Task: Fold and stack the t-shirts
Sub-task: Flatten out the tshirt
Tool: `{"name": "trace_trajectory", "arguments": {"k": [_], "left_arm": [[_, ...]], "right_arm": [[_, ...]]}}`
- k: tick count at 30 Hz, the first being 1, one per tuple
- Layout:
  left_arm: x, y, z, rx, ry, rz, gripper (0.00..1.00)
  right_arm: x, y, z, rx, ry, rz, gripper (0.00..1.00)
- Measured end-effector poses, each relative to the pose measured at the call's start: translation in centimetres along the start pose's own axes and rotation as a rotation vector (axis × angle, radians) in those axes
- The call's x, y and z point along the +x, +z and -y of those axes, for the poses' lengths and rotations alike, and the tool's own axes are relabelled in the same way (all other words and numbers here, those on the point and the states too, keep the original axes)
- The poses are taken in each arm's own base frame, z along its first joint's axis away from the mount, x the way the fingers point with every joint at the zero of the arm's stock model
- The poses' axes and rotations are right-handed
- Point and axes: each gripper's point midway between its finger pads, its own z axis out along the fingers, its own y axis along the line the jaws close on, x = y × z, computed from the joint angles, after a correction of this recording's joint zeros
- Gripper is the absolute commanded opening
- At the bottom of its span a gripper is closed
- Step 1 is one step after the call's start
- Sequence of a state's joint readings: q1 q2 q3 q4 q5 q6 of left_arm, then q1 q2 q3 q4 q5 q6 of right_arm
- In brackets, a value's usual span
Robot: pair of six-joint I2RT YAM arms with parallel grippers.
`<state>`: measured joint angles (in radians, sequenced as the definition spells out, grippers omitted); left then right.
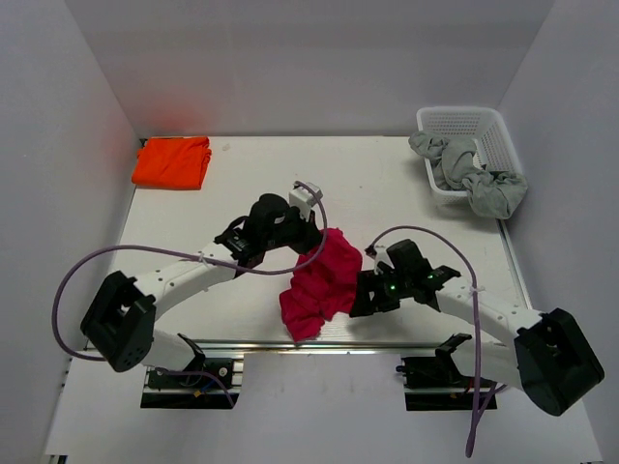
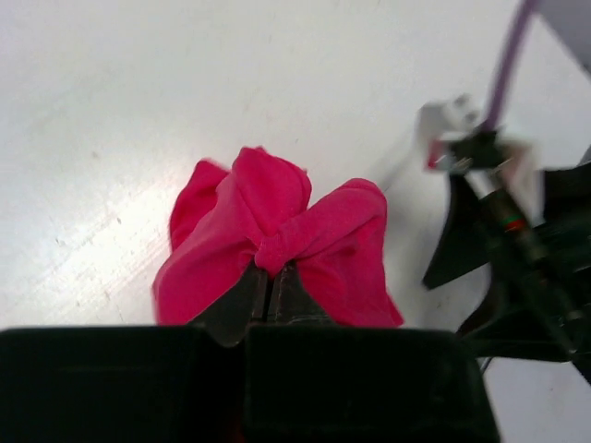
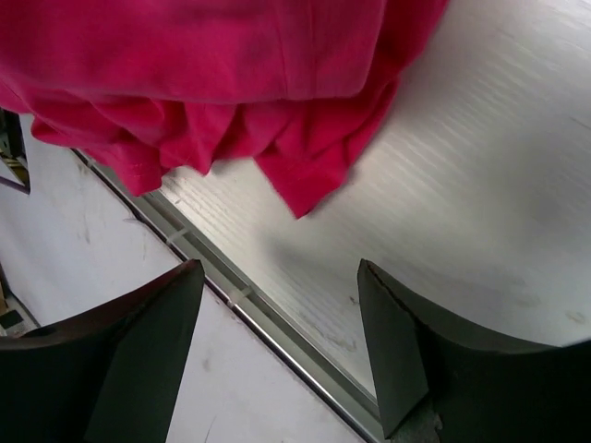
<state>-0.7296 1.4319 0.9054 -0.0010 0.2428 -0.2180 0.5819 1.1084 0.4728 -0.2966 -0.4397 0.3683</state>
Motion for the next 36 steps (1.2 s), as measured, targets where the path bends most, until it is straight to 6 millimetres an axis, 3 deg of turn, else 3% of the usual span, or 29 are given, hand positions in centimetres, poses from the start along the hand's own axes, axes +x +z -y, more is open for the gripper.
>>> {"name": "trace_trajectory", "arguments": {"k": [3,6,15,17,18,19,20,24,30,33,36], "left_arm": [[-2.4,-1.3,0.8,0.016,0.021,0.084,0.0],[-3.2,-1.9,1.0,0.015,0.028,0.115,0.0],[-1.3,-1.9,0.2,-0.015,0.016,0.073,0.0],[-1.2,-2.0,0.0,-0.026,0.015,0.072,0.0],[-1.3,-2.0,0.0,-0.032,0.014,0.075,0.0],[-1.4,-2.1,-0.1,-0.039,0.014,0.077,0.0],[-1.4,-2.1,-0.2,-0.046,0.014,0.078,0.0],[-1.3,-2.3,-1.0,-0.091,0.009,0.076,0.0],[-2.0,-3.3,-4.1,-0.28,-0.013,0.072,0.0],[-4.5,-4.8,-6.1,-0.429,-0.024,0.114,0.0],[-8.4,-7.2,-7.6,-0.581,-0.036,0.196,0.0]], "right_arm": [[0.2,1.1,-0.1,0.013,-0.008,-0.016,0.7],[-0.1,2.3,0.2,0.044,-0.004,-0.013,0.69],[-4.8,4.8,0.4,0.138,-0.03,0.154,0.65],[-5.7,5.1,0.6,0.162,-0.029,0.195,0.47],[-5.9,5.3,0.9,0.177,-0.026,0.206,0.32],[-6.1,5.5,1.3,0.197,-0.025,0.214,0.04],[-6.1,5.6,1.7,0.214,-0.022,0.217,0.0],[-6.5,5.6,2.4,0.26,-0.008,0.238,0.0],[-7.8,3.7,2.6,0.322,-0.033,0.299,0.0],[-10.3,1.1,1.9,0.359,-0.044,0.415,0.0],[-14.3,-3.2,0.8,0.421,-0.046,0.603,0.0]]}}
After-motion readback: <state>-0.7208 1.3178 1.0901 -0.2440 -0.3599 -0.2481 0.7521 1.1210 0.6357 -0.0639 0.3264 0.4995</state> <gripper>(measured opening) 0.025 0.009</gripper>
